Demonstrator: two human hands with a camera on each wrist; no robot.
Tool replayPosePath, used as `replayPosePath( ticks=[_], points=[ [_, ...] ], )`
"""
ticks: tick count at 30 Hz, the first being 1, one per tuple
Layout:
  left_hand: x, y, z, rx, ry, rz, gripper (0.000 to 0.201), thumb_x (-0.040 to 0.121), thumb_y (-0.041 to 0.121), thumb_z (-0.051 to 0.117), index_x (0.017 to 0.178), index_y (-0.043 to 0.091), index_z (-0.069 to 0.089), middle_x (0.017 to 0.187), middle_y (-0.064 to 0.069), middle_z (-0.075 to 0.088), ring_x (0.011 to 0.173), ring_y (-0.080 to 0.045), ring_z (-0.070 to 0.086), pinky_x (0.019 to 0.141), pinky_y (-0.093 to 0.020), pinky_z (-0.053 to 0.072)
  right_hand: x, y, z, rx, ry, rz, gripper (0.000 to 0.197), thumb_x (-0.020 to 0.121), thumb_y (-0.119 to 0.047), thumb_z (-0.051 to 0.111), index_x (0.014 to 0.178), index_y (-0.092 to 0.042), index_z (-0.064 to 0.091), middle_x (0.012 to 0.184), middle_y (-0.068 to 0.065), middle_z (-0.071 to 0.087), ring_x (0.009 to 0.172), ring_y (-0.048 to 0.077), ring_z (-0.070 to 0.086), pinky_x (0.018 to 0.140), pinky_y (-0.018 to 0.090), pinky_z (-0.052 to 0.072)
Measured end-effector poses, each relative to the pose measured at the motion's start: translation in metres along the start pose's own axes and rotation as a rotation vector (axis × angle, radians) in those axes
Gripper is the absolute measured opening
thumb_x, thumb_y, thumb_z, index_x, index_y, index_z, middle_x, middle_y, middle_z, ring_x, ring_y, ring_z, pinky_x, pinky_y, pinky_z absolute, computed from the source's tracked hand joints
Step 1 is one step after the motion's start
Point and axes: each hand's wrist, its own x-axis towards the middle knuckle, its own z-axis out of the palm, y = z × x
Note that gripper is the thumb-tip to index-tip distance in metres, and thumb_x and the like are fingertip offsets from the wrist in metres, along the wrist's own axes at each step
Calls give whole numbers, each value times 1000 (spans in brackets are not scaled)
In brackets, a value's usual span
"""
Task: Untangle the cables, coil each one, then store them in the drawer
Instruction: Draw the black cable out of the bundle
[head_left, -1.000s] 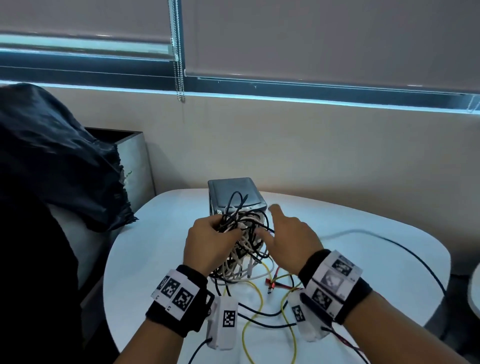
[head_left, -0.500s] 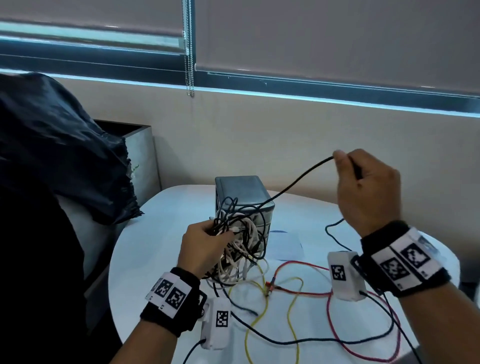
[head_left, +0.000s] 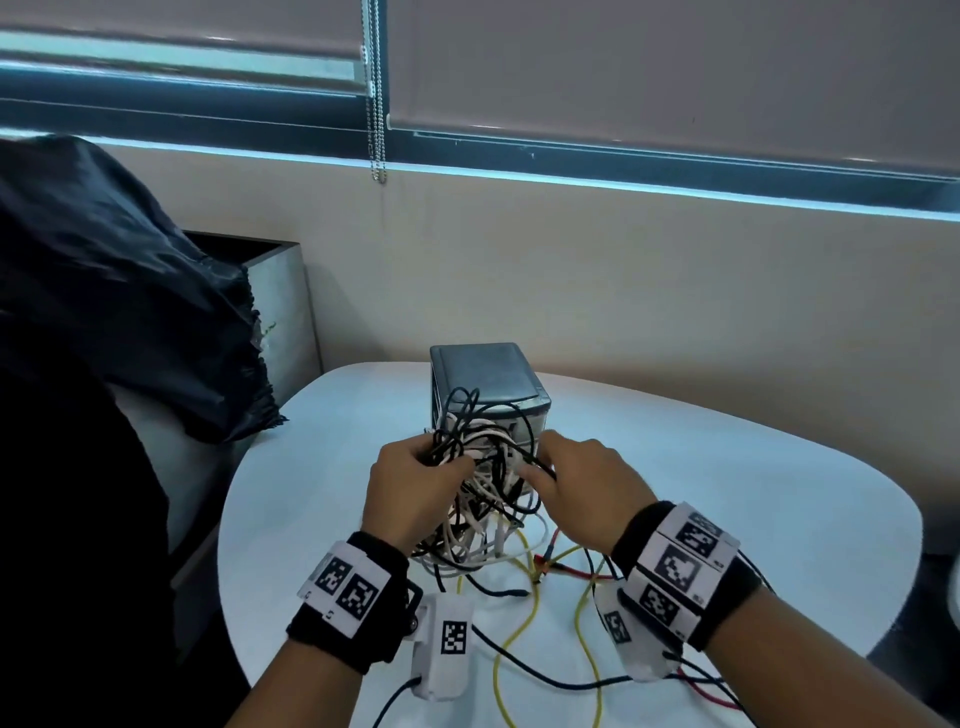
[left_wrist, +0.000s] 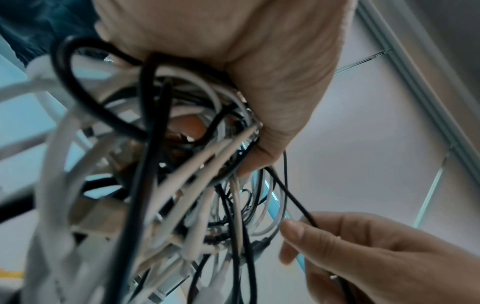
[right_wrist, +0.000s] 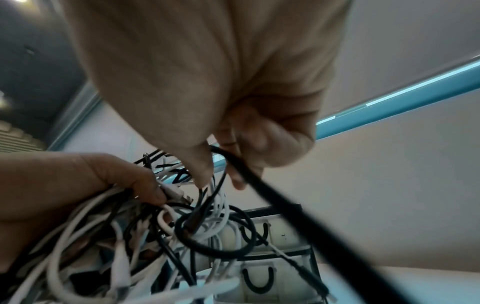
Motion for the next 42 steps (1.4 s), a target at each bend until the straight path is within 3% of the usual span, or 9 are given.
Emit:
replayPosePath(
  ticks=[4,10,13,17,22,30,35,38,42],
  points=[
    [2,0,-1,-26,2,1,10,72,18,73,73,27,76,70,0,75,64,-19,67,74,-46,59,-2,-8,-1,15,46,-93,43,101,-51,36,66,-27,36,63,-7,45,65,23,49,60,34,40],
    [-8,6,11,6,-65,67,8,78,14,75,82,20,77,75,4,76,70,-18,70,71,-37,58,10,-16,-2,193,173,-118,30,101,-36,43,74,-27,51,71,-8,55,73,22,55,65,35,44],
    [0,3,3,-37,-18,4,7,76,12,74,77,18,77,72,-3,75,67,-23,70,70,-42,58,7,-6,-23,231,386,-85,38,101,-39,45,65,-26,41,58,-8,43,64,26,50,61,37,42],
    [7,-3,-7,-27,18,-20,7,67,25,74,71,20,76,67,-8,73,60,-24,63,64,-44,54,1,18,-62,464,665,-26,41,99,-30,53,66,-6,50,53,2,41,53,19,37,54,35,32],
    [2,-2,-2,41,5,-1,14,64,33,69,75,27,76,67,0,73,62,-23,67,66,-48,58,-2,32,-56,422,344,122,4,89,-23,63,90,-23,59,63,-6,57,64,16,57,63,32,43],
    [-4,5,19,183,-3,80,2,76,26,73,77,26,74,69,12,73,65,-11,67,65,-32,56,-13,-4,-37,-351,265,-2,18,99,-34,44,114,-26,47,95,-4,63,84,25,61,64,30,32],
    [-7,6,24,207,-30,109,8,70,36,71,69,28,70,66,12,71,64,-12,65,62,-29,52,-9,-9,-25,-413,188,-34,22,104,-36,38,88,-25,49,85,-2,62,77,27,61,59,30,32],
    [-4,2,20,186,-13,74,4,74,31,75,73,27,73,68,13,72,67,-10,68,66,-29,54,-10,-3,-26,-321,298,-48,27,102,-34,42,79,-21,45,69,-1,59,57,27,46,52,30,26],
    [4,-8,4,160,32,3,3,76,28,77,75,26,75,68,10,73,67,-10,68,66,-28,53,-13,20,-43,-210,674,-14,31,97,-29,57,70,-14,60,53,5,59,44,31,53,47,26,31]
  ],
)
